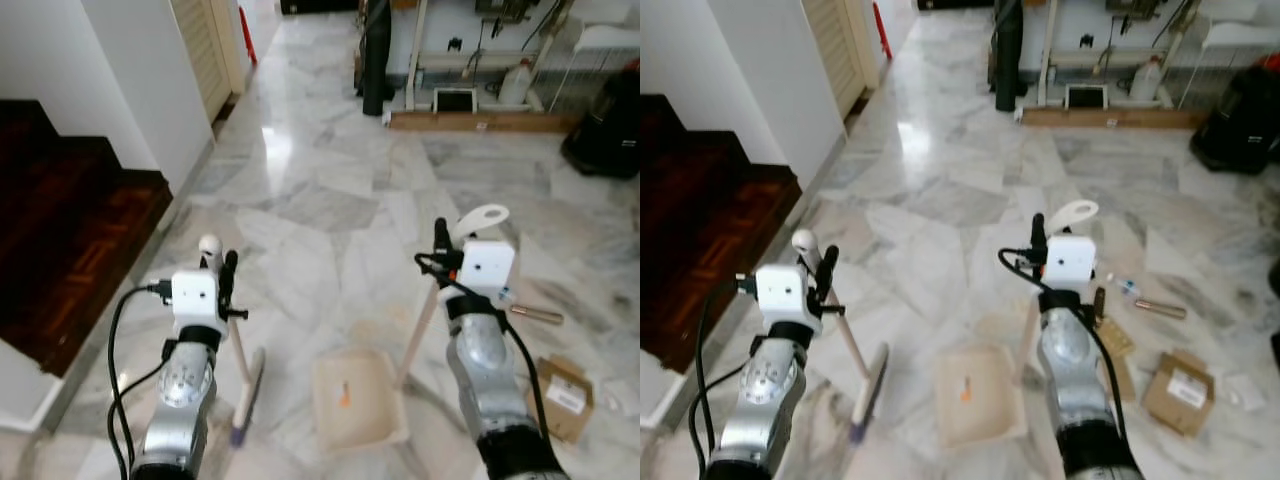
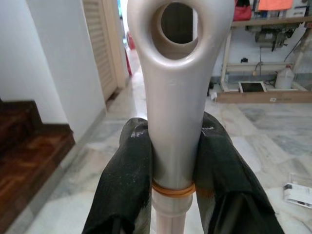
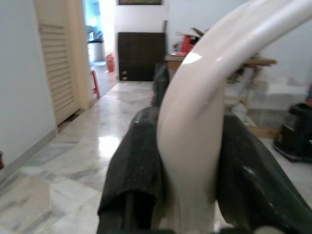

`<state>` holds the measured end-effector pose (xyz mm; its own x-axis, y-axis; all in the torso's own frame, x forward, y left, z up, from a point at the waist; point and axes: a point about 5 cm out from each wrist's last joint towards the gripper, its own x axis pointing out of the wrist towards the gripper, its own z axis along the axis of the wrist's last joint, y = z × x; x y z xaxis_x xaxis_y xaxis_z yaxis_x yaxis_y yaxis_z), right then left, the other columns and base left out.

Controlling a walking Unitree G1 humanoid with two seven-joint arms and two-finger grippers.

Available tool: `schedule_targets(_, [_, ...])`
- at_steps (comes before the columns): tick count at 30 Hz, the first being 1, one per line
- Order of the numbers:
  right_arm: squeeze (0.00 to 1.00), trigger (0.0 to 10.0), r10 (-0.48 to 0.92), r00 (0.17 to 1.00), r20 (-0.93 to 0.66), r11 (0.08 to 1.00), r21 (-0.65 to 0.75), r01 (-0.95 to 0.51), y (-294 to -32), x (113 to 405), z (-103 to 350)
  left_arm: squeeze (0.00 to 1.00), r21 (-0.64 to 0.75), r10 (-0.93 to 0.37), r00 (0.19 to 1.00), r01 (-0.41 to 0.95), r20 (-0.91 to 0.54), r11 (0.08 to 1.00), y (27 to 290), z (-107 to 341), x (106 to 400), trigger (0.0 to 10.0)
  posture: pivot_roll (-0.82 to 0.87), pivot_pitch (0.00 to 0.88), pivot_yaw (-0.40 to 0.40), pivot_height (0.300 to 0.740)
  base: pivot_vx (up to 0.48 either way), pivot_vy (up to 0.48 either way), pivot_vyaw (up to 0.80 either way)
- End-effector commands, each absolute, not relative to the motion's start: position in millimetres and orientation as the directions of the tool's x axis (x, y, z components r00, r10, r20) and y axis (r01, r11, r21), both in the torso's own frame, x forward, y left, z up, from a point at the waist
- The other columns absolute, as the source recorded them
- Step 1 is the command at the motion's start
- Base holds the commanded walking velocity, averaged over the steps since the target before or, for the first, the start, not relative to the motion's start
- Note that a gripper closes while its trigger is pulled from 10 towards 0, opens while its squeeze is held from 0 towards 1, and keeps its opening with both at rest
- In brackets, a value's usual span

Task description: Sweep floor

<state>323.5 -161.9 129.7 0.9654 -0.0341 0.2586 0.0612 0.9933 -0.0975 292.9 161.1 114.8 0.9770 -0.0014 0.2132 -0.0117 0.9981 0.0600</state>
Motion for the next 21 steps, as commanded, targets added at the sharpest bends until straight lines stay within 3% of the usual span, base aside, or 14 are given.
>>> schedule_targets(1, [0.0,10.0,-0.019,0.951,0.308,0.997,-0.07,0.042,-153.8,325.2,141.0,0.0,0.073,0.011,0.966,-0.031,0.258,0.997,167.5,123.8,293.8,10.0,0.04,0.074,0.052,0.74,0.341,0.0,0.0])
schedule_targets(21, [0.0,10.0,-0.02,0.948,0.317,0.997,-0.067,0.043,-153.9,324.4,141.7,0.0,0.074,0.006,0.966,-0.026,0.259,0.997,167.5,124.6,294.3,10.0,0.04,0.071,0.056,0.74,0.343,0.0,0.0])
